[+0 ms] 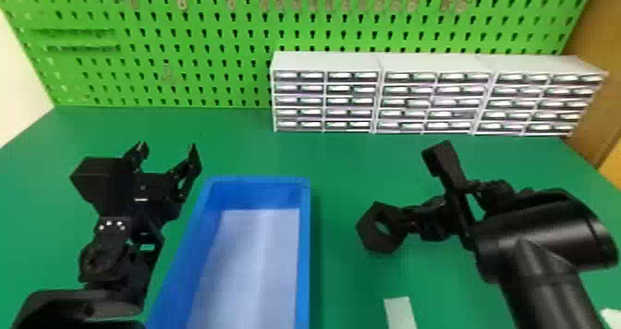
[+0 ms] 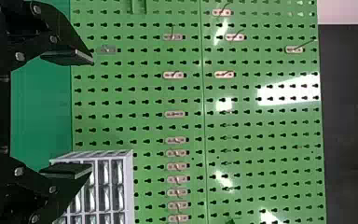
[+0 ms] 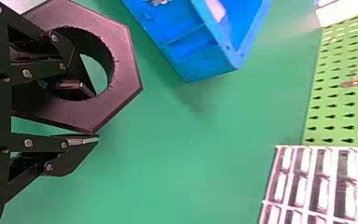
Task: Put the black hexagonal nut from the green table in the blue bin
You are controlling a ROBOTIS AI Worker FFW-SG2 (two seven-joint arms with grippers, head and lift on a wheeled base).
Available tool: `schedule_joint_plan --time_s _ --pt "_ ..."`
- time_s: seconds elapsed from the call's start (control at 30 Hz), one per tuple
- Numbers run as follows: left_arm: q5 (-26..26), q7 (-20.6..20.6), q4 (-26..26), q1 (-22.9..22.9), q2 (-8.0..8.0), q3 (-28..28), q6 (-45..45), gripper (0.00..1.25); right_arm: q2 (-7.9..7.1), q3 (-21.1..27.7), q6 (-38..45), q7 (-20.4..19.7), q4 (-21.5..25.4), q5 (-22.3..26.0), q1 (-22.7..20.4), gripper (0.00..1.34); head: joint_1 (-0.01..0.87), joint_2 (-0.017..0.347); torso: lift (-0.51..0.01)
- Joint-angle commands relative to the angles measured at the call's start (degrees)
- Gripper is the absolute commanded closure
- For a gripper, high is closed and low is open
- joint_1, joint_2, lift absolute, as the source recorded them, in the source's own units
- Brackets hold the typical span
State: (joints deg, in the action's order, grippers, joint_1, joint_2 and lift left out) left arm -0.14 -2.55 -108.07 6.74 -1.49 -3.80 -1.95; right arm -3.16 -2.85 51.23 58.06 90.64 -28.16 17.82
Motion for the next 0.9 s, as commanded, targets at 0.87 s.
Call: schedule_joint_plan --time_s 0.87 --pt "0.05 0.09 0.05 0.20 0.17 0.02 -0.07 0.43 0.09 3.90 -2.45 -12.01 16.93 17.70 -2.53 1.09 0.657 0.057 -0.095"
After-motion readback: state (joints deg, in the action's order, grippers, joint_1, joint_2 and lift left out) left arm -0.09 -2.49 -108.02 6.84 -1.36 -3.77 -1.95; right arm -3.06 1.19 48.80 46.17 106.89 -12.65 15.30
